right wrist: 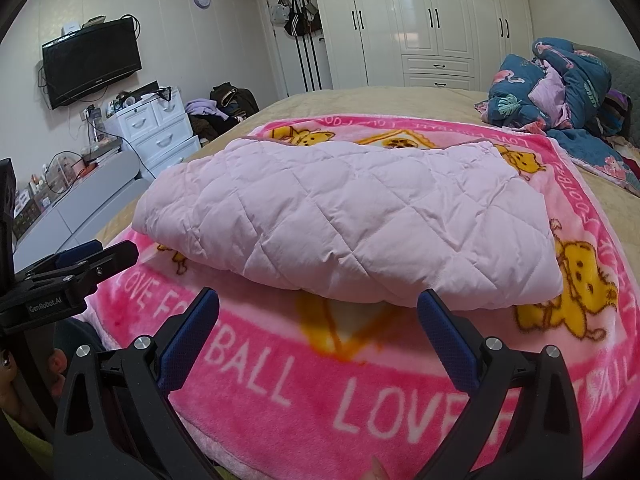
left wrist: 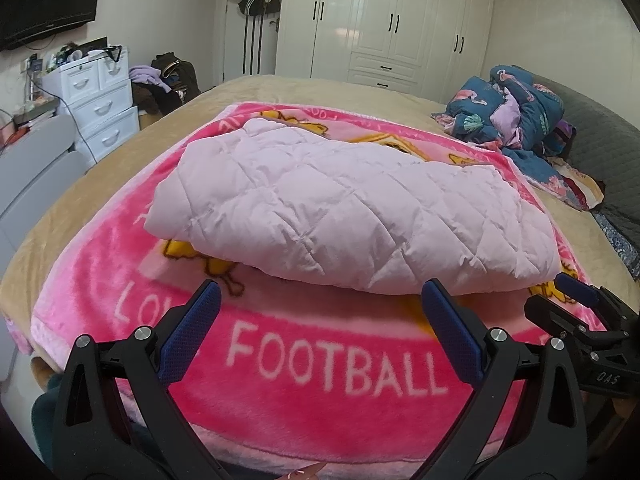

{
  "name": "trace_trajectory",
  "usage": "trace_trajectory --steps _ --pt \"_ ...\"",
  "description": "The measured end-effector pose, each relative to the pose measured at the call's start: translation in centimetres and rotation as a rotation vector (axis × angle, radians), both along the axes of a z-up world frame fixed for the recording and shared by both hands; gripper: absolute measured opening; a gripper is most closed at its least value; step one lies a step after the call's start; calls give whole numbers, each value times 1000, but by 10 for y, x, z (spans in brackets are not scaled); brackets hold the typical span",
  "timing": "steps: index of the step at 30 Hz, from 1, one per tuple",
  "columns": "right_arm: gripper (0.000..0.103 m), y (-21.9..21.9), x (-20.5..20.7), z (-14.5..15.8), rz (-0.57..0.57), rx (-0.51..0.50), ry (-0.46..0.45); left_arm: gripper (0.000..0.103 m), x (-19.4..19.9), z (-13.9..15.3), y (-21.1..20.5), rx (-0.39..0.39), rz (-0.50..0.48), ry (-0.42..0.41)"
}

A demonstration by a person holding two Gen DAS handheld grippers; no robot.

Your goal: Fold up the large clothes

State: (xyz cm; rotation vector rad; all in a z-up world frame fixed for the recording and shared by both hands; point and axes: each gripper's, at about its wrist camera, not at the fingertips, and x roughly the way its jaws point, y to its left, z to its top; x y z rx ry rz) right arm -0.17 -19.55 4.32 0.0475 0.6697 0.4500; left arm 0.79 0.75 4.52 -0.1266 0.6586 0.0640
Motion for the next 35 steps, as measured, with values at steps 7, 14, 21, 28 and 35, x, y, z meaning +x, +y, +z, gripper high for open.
trace_trajectory --steps 7,14,21,28,35 --pt "99 0 0 0 -1 0 -4 94 2 -2 -1 14 10 18" --pt "99 0 0 0 -1 -1 -3 94 2 -3 -2 17 6 21" --pt "99 0 0 0 -1 -2 0 94 1 -3 -2 3 -13 18" --pt "99 0 0 0 -1 -1 1 94 3 -3 -1 9 4 32" --pt "99 -1 0 0 -1 -2 0 94 3 -4 -2 22 9 33"
